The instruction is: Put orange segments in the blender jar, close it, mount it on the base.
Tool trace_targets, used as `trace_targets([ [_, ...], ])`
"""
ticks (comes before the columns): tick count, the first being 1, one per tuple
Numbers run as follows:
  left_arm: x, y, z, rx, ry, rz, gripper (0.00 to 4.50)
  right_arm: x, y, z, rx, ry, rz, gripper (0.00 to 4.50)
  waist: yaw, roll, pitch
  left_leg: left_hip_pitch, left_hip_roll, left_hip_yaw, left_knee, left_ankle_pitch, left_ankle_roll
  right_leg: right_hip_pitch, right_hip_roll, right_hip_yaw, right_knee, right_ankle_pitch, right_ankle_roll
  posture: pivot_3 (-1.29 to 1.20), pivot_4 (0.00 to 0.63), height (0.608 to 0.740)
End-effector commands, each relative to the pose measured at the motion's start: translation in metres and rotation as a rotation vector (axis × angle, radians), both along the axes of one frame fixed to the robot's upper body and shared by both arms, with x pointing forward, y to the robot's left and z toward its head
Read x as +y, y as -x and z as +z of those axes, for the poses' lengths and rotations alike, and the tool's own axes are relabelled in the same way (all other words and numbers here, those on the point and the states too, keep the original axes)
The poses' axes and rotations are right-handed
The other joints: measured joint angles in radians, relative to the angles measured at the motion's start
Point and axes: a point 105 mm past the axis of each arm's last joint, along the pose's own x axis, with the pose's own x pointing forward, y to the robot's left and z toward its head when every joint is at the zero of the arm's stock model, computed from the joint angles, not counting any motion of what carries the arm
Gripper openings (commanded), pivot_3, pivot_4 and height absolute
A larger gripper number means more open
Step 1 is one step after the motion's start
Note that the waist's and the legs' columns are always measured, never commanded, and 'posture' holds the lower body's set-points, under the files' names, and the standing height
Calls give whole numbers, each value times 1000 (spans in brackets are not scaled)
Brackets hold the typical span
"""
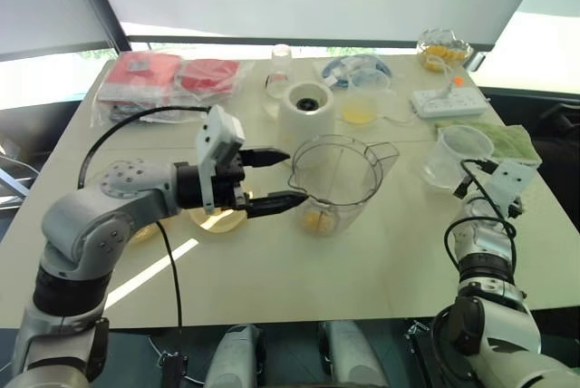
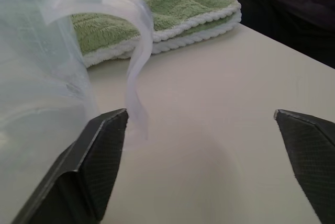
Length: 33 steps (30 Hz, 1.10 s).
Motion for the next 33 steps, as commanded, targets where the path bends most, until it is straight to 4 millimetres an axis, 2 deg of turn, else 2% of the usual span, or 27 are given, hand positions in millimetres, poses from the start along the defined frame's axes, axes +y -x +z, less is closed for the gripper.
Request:
trace_targets([
  [1, 0, 2, 8, -47, 9, -9, 4309, 4, 1, 19, -51, 53, 18, 4461, 1, 0, 0, 0, 0, 0, 0, 0, 0, 0, 0, 0, 0, 0, 0, 0, 150, 740],
  [6, 1, 1, 6, -49, 8, -2, 4309, 12, 24, 23, -48, 111, 49, 4461, 7, 0, 0, 0, 1, 0, 0, 0, 0, 0, 0, 0, 0, 0, 0, 0, 150, 740],
  [9, 6, -3, 4, -57, -11, 18, 4309, 17, 36, 35, -68, 161, 82, 4461, 4, 0, 0, 0, 1, 0, 0, 0, 0, 0, -1, 0, 0, 0, 0, 0, 150, 740],
  [11, 16, -9, 3, -71, -43, 48, 4309, 26, 45, 51, -106, 209, 159, 4461, 4, 0, 0, 0, 1, 0, 0, 0, 0, 0, -1, 0, 0, -1, -1, 0, 150, 740],
  [15, 50, -33, -10, -126, -229, 149, 4309, 38, 73, 80, -143, 297, 269, 4461, 3, 0, 0, 0, 1, 0, -1, 0, 0, 0, 2, 0, 0, -1, -1, 0, 150, 740],
  [20, 80, -56, -30, -170, -453, 129, 4309, 41, 107, 114, -152, 321, 447, 4461, 15, 0, 0, 0, 4, 0, -1, 0, 0, -1, 1, -1, 0, -1, -2, 0, 150, 740],
  [25, 97, -81, -57, -203, -645, 76, 4309, 40, 146, 141, 5, 409, 686, 4461, 37, -1, 0, -1, 3, 2, -1, 0, 0, 0, 0, -1, -3, -1, -2, 0, 150, 740],
  [28, 98, -101, -71, -215, -693, 51, 4309, 42, 172, 155, 128, 408, 841, 4461, 53, -2, 1, -2, 2, 2, -1, -1, 1, 0, 0, -1, -4, -1, -2, 0, 150, 740],
  [31, 94, -116, -83, -176, -736, -6, 4309, 66, 196, 159, 196, 297, 1023, 4461, 60, -6, 3, -2, 3, 1, 0, -1, 1, 0, 0, -2, -5, -1, -2, 0, 150, 740],
  [33, 94, -122, -90, -160, -782, -42, 4309, 85, 209, 154, 216, 228, 1117, 4461, 60, -11, 4, -3, 4, 0, 1, -1, 1, 0, 1, -3, -5, -1, -2, 0, 150, 740],
])
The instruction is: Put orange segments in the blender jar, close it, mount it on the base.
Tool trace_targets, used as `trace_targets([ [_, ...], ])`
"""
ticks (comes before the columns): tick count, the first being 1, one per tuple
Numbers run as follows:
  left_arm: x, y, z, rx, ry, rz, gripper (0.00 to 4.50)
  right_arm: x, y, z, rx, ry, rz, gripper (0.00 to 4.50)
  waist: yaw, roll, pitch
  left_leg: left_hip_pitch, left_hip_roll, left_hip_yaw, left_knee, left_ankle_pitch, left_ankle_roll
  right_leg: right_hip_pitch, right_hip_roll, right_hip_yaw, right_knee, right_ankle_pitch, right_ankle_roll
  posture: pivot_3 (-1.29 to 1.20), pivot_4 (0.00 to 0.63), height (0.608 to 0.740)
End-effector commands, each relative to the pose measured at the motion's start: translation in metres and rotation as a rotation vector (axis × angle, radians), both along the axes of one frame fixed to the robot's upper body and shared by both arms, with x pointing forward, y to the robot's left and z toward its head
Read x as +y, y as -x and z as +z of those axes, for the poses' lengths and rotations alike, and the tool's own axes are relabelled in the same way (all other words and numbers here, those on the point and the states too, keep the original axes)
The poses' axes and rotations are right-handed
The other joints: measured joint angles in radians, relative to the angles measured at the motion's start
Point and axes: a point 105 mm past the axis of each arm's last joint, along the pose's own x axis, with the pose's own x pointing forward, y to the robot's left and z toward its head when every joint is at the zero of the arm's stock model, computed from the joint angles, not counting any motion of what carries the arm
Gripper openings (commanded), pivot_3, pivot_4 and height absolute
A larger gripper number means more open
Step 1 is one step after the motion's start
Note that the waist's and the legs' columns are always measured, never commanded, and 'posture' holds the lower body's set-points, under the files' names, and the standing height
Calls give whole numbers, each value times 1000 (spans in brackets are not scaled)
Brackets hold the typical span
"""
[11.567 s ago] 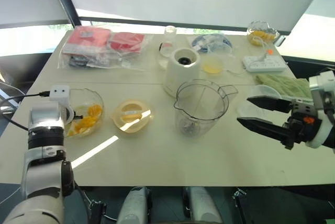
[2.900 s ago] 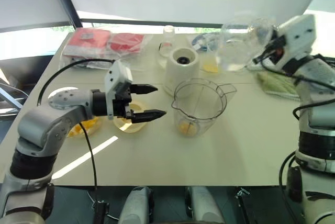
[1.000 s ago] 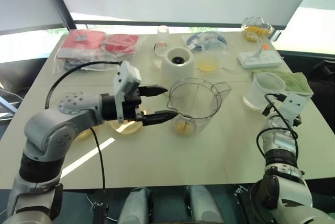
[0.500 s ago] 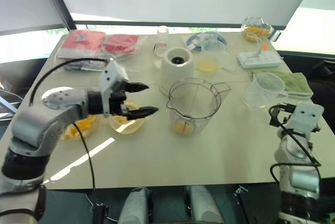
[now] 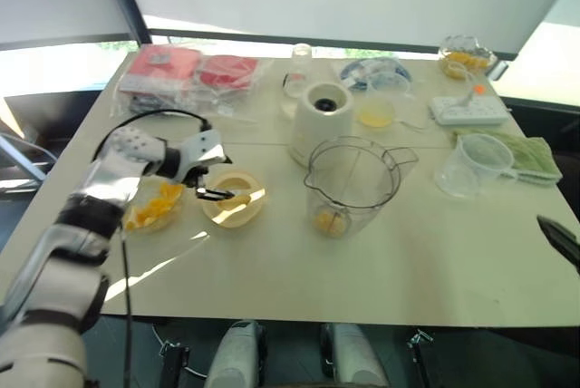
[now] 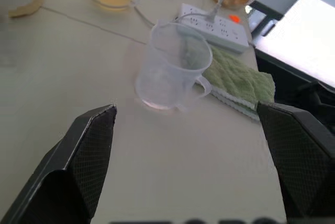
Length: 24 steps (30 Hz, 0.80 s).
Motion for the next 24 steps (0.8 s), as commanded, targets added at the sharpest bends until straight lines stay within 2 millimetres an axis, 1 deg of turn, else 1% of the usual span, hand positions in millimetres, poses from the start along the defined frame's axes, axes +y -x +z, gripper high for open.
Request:
trace_targets([
  [1, 5, -10, -3, 5, -98, -51, 4309, 40, 21, 3, 68, -68, 169, 4461, 0, -4, 1, -1, 1, -1, 0, 0, 0, 0, 1, -1, -1, 0, 0, 0, 150, 740],
  [3, 3, -15, -5, -4, -117, -63, 4309, 52, 24, 0, 82, -85, 195, 4461, -7, -6, 1, -1, 3, -1, -1, -1, 1, 0, 1, -2, -1, 0, 0, 0, 150, 740],
  [4, 1, -17, -6, -2, -127, -66, 4309, 62, 23, 0, 71, -129, 229, 4461, -7, -6, 2, -1, 3, 0, -1, -1, 1, -1, 0, -2, -2, 0, 0, 0, 150, 740],
  [7, 1, -18, -15, -3, -215, -97, 4309, 92, 21, 9, 13, -262, 348, 4461, -7, -7, 2, -2, 3, 0, -1, -1, 2, -1, -1, -2, -4, 1, 0, 0, 150, 740],
  [9, 0, -18, -24, 3, -258, -116, 4309, 104, 16, 16, -25, -322, 391, 4461, -7, -7, 2, -3, 3, 1, -1, -2, 2, -1, -2, -2, -4, 1, 0, 0, 150, 740],
  [12, 0, -16, -31, 12, -288, -132, 4309, 112, 12, 20, -52, -381, 404, 4461, -1, -8, 2, -4, 3, 0, -1, -2, 2, -1, -2, -2, -5, 1, -1, 0, 150, 740],
  [18, -5, -14, -51, 15, -315, -137, 4309, 113, 7, 11, -43, -426, 376, 4461, 2, -9, -1, -8, 3, -1, 0, -2, 2, -1, -3, -3, -9, 2, 0, 0, 150, 740],
  [19, -5, -14, -55, 10, -323, -133, 3800, 113, 6, 10, -41, -428, 374, 4500, 2, -9, -2, -8, 2, -1, 0, -2, 2, -1, -3, -3, -10, 2, 0, 0, 150, 740],
  [20, -6, -15, -57, 4, -327, -129, 3573, 113, 6, 9, -37, -428, 370, 4500, 2, -9, -3, -8, 2, -1, 0, -2, 2, -1, -3, -3, -10, 2, 0, 0, 150, 740],
  [22, -7, -15, -62, 5, -324, -116, 2766, 112, 5, 7, -34, -426, 366, 4500, 3, -8, -7, -8, 2, -1, 0, -2, 2, 0, -3, -3, -10, 3, 0, 0, 150, 740],
  [24, -6, -14, -65, 10, -323, -111, 1763, 112, 4, 5, -32, -427, 364, 4500, 3, -7, -7, -6, 2, -1, 0, -2, 2, 1, -3, -3, -10, 3, -1, 0, 150, 740],
])
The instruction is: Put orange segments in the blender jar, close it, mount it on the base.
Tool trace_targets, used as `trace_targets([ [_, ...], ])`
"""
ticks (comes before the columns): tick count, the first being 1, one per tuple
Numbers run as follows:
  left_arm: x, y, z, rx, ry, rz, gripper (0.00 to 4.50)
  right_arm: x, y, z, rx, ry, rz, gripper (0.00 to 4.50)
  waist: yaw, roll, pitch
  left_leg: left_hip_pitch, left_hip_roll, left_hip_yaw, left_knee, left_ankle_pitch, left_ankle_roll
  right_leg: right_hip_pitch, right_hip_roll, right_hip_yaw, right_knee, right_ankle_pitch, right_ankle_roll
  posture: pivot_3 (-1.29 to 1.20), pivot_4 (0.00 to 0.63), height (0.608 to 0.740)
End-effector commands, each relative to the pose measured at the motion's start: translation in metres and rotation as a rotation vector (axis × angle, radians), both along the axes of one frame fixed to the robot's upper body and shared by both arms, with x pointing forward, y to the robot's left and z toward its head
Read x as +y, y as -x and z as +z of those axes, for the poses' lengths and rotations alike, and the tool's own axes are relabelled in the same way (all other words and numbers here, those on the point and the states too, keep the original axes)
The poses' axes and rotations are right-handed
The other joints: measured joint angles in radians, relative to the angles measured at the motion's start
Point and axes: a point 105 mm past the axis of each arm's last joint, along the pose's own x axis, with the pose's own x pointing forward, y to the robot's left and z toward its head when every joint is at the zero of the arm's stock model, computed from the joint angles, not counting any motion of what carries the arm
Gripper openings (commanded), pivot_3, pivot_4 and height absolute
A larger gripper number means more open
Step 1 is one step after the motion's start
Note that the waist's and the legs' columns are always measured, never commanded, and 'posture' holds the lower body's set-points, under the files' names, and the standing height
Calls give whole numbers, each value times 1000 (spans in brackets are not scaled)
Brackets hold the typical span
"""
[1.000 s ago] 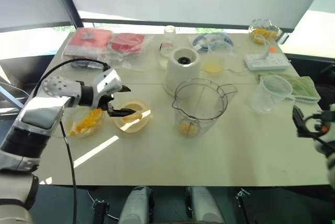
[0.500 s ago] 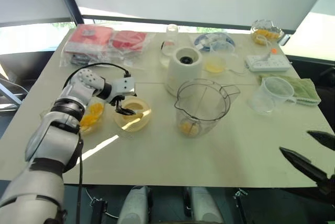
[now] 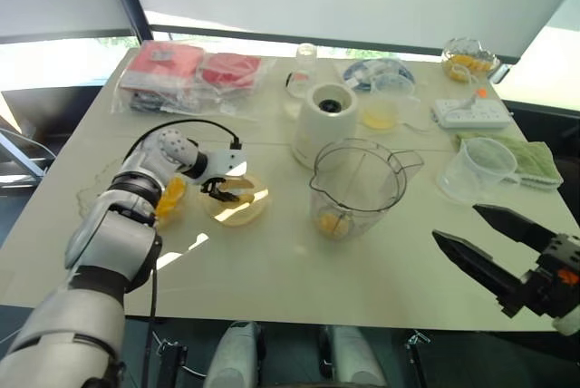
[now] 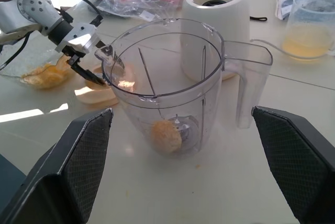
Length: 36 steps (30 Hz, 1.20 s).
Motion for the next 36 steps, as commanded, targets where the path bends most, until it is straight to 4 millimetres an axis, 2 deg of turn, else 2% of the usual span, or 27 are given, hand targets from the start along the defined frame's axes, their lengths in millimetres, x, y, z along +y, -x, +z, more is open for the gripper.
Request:
trace_targets([
  [1, 9, 5, -19, 26, -46, 31, 1290, -1, -2, 1, -24, 5, -6, 4500, 0, 0, 0, 2, 0, 0, 0, 0, 0, 1, 0, 0, 0, 0, -1, 0, 150, 740],
  [3, 10, 3, -18, 2, -51, 30, 350, -2, -3, -2, -19, 8, -9, 4500, -1, 2, -2, 8, 2, 0, 0, 0, 0, 7, 0, -1, 0, 1, -2, 0, 150, 740],
  [6, 8, -5, -5, -64, -11, 47, 263, -5, -6, -7, -16, -3, -18, 4500, -3, 7, -6, 10, 6, 0, 0, 0, 0, 12, -1, -2, -4, 2, -3, 0, 150, 740],
  [9, -10, -12, 33, -89, 164, 30, 263, -11, -11, -17, -1, -11, -39, 4500, -2, 7, -6, 9, 8, 1, 0, 0, 0, 10, -2, -2, -3, 2, -5, 0, 150, 740],
  [12, -25, -20, 105, -160, 280, -3, 263, -16, -14, -27, 18, -22, -48, 4500, -1, 5, -5, 0, 8, 2, 0, 0, 0, 0, -1, -3, -1, 3, -6, 0, 150, 740],
  [15, -40, -15, 174, -223, 318, -81, 263, -21, -21, -34, 24, -25, -56, 4500, 2, 3, -4, -17, 5, 1, 3, 1, -1, -15, 3, -6, 1, 6, -2, 0, 150, 740],
  [18, -62, 4, 225, -247, 342, -212, 263, -28, -31, -41, 25, -31, -86, 4500, -1, 5, -5, -20, 1, 2, 3, -1, 2, -16, 3, -6, -1, 8, 3, 0, 150, 740],
  [21, -87, 24, 255, -223, 380, -339, 263, -25, -36, -46, 29, -38, -75, 4500, -1, 6, -5, -19, -1, 3, 3, -4, 8, -14, 2, -4, -3, 5, 6, 0, 150, 740],
  [25, -123, 37, 265, -145, 398, -431, 263, -27, -42, -46, 15, -22, -81, 4500, 0, 6, -5, -18, -2, 3, 3, -4, 9, -14, 3, -5, -1, 4, 9, 0, 150, 740],
  [30, -169, 46, 256, -26, 336, -459, 263, -26, -45, -48, 6, -14, -88, 4500, -1, 6, -5, -15, -1, 3, 4, -4, 9, -12, 5, -4, 1, 2, 5, 0, 150, 740],
  [36, -203, 58, 242, 55, 198, -447, 263, -25, -46, -49, -16, -24, -121, 4500, -5, 7, -5, -13, -1, 3, 4, -4, 9, -12, 5, 0, 1, 2, 4, 0, 150, 740],
])
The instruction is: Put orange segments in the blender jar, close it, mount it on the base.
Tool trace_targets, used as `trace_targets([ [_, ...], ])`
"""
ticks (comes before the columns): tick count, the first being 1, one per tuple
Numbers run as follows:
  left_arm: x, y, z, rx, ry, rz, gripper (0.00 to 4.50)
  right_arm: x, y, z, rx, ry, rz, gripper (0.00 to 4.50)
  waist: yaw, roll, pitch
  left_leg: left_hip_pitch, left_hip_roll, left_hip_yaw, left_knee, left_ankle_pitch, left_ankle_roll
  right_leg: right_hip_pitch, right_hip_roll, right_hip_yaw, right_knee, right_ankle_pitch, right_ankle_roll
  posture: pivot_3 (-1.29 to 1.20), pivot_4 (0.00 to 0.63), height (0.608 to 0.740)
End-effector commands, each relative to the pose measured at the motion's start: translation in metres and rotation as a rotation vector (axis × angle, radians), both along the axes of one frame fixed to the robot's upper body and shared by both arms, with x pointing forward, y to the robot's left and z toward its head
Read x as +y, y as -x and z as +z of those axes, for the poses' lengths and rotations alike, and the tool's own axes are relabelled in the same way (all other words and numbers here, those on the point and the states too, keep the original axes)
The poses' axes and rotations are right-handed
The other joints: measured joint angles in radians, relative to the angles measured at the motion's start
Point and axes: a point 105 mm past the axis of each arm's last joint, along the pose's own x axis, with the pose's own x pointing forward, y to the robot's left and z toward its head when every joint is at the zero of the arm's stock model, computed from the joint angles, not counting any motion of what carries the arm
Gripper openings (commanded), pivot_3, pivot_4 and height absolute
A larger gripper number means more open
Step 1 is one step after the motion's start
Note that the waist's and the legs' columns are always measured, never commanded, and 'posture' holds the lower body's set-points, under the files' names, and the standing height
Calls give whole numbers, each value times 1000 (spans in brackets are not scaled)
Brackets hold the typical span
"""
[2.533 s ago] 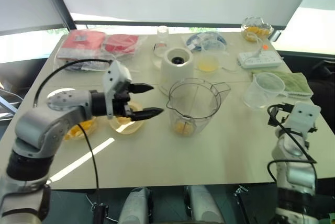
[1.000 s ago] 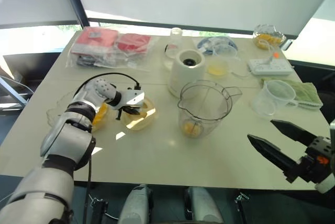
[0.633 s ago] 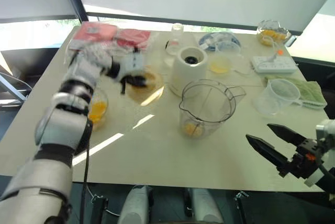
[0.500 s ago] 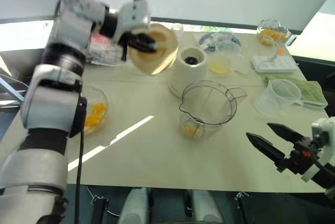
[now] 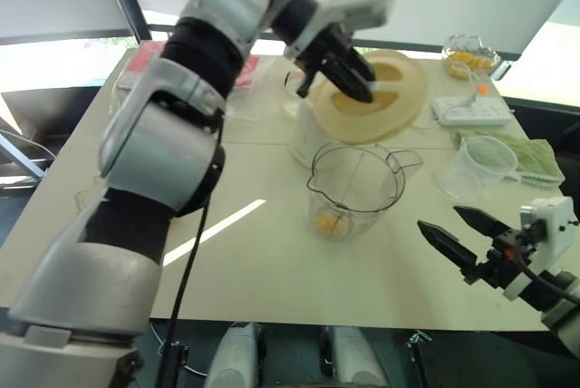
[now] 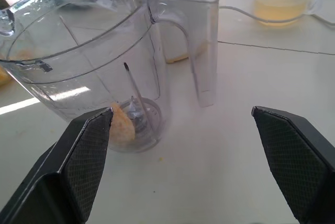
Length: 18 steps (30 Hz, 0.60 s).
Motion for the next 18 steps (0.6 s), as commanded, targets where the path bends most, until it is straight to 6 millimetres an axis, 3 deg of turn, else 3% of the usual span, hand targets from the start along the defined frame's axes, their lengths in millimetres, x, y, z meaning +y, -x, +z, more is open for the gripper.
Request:
trace_targets([
  [1, -12, 7, 4, -1, -77, 27, 263, 1, 1, 6, -46, 8, -15, 4500, 1, 0, 0, 0, 0, 0, 0, 0, 0, 0, 0, 0, 0, 0, 0, 0, 150, 740],
  [18, -23, 11, -66, 95, -345, 128, 263, 0, -6, -4, -52, -6, -46, 4500, 4, 1, 0, 2, 0, 0, 0, 0, 0, 0, 0, 1, 2, 0, 0, 0, 150, 740],
])
